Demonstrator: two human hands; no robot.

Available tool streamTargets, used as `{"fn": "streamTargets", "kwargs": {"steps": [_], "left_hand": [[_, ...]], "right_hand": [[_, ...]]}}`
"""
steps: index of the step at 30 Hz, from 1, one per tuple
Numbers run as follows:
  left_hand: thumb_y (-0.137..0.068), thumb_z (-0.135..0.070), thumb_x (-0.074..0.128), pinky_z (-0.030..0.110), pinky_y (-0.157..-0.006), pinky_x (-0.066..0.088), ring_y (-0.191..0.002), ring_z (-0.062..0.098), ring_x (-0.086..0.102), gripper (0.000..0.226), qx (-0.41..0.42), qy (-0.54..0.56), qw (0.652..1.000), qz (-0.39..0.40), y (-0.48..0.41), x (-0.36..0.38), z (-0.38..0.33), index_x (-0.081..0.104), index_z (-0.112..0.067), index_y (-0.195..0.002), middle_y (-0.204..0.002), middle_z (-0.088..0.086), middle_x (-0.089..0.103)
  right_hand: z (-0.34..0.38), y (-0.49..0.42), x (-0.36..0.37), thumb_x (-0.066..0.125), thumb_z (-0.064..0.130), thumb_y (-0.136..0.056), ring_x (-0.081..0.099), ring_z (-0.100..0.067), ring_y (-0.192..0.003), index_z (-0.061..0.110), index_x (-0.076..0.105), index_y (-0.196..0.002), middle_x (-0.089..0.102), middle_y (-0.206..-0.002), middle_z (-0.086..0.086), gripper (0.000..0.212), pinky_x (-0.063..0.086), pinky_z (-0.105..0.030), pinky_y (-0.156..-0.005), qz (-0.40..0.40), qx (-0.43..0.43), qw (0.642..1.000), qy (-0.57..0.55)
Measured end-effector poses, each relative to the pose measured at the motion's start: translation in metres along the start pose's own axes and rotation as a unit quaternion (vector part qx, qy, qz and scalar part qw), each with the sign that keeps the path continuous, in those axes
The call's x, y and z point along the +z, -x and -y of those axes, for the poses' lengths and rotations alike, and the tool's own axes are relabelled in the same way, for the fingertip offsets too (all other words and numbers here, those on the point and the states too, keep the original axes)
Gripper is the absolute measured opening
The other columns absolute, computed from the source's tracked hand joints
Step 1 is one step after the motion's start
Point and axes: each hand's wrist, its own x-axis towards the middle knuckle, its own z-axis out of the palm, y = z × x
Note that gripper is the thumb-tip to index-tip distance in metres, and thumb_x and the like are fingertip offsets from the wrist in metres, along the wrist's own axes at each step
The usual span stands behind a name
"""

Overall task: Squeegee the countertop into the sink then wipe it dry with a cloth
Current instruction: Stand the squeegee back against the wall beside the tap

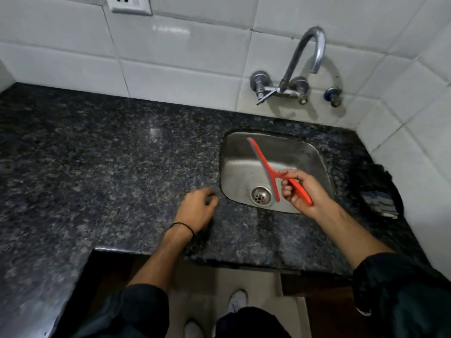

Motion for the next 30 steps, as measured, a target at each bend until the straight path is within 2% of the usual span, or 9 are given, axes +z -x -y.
{"fn": "streamTargets", "kwargs": {"steps": [2,5,7,9,12,16,21,25,30], "left_hand": [[-0.093,-0.028,0.055,0.035,-0.09,0.051,-0.109,0.024,0.064,0.029,0.013,-0.001,1.0,0.027,-0.005,0.004,-0.007,0.067,-0.018,-0.118,-0.117,0.004,0.07],[-0.091,-0.029,0.055,0.033,-0.092,0.05,-0.109,0.023,0.064,0.03,0.029,-0.009,0.998,0.052,-0.019,0.009,-0.018,0.067,-0.02,-0.116,-0.116,0.002,0.071],[-0.087,-0.032,0.055,0.034,-0.092,0.051,-0.107,0.022,0.066,0.032,0.034,-0.006,0.998,0.053,-0.03,0.01,-0.025,0.068,-0.022,-0.115,-0.114,0.002,0.072],[-0.087,-0.031,0.056,0.033,-0.09,0.052,-0.103,0.022,0.067,0.032,0.042,0.0,0.998,0.048,-0.044,0.011,-0.035,0.068,-0.021,-0.115,-0.111,0.004,0.073],[-0.087,-0.03,0.058,0.034,-0.09,0.053,-0.1,0.022,0.067,0.033,0.055,0.0,0.998,0.036,-0.065,0.011,-0.05,0.067,-0.02,-0.117,-0.112,0.005,0.072],[-0.09,-0.029,0.059,0.035,-0.094,0.051,-0.106,0.021,0.066,0.031,0.083,-0.012,0.996,0.013,-0.097,0.01,-0.079,0.067,-0.019,-0.119,-0.117,0.004,0.071],[-0.092,-0.022,0.059,0.032,-0.096,0.048,-0.111,0.024,0.064,0.032,0.146,-0.044,0.988,0.001,-0.144,0.017,-0.142,0.065,-0.013,-0.123,-0.12,0.008,0.069],[-0.091,-0.019,0.059,0.034,-0.101,0.045,-0.117,0.024,0.059,0.033,0.218,-0.07,0.973,-0.012,-0.188,0.036,-0.198,0.063,-0.011,-0.122,-0.126,0.007,0.064],[-0.087,-0.029,0.054,0.049,-0.108,0.039,-0.135,0.031,0.041,0.052,0.29,-0.124,0.948,-0.039,-0.247,0.066,-0.257,0.048,-0.016,-0.137,-0.15,0.012,0.041]], "right_hand": [[0.01,0.006,0.002,0.055,0.003,-0.072,0.042,-0.008,-0.043,0.001,0.059,-0.089,0.047,-0.06,-0.007,0.018,0.038,-0.016,-0.037,0.001,0.006,0.998,-0.068],[0.023,0.01,0.0,0.067,0.008,-0.045,0.043,-0.01,-0.041,0.001,0.057,-0.083,0.048,-0.059,-0.009,0.04,0.039,-0.016,-0.036,0.018,-0.018,0.994,-0.108],[0.03,0.006,-0.001,0.06,0.014,-0.07,0.046,-0.014,-0.042,0.004,0.058,-0.083,0.053,-0.06,-0.012,0.016,0.043,-0.018,-0.039,0.005,-0.049,0.996,-0.075],[0.039,-0.005,-0.009,0.036,0.033,-0.095,0.05,-0.018,-0.043,0.005,0.061,-0.086,0.058,-0.059,-0.013,0.038,0.048,-0.022,-0.042,-0.01,-0.067,0.996,-0.06],[0.058,-0.021,-0.021,0.027,0.033,-0.095,0.054,-0.018,-0.048,0.004,0.06,-0.095,0.063,-0.063,-0.014,0.044,0.053,-0.026,-0.049,0.026,-0.076,0.995,-0.052],[0.081,-0.042,-0.04,0.043,0.017,-0.1,0.056,-0.014,-0.045,0.005,0.056,-0.099,0.064,-0.061,-0.011,0.017,0.055,-0.029,-0.048,0.031,-0.107,0.994,0.025],[0.118,-0.076,-0.07,0.047,0.027,-0.102,0.052,-0.013,-0.035,0.005,0.057,-0.092,0.063,-0.057,-0.008,0.026,0.046,-0.024,-0.037,-0.049,-0.186,0.973,0.127],[0.153,-0.107,-0.097,0.04,0.034,-0.105,0.045,-0.013,-0.03,0.006,0.056,-0.089,0.059,-0.053,-0.008,0.036,0.038,-0.02,-0.031,-0.128,-0.24,0.954,0.124],[0.189,-0.16,-0.132,0.033,0.042,-0.105,0.042,-0.017,-0.031,0.01,0.057,-0.082,0.055,-0.044,-0.005,0.046,0.036,-0.023,-0.036,-0.199,-0.259,0.934,0.148]]}}
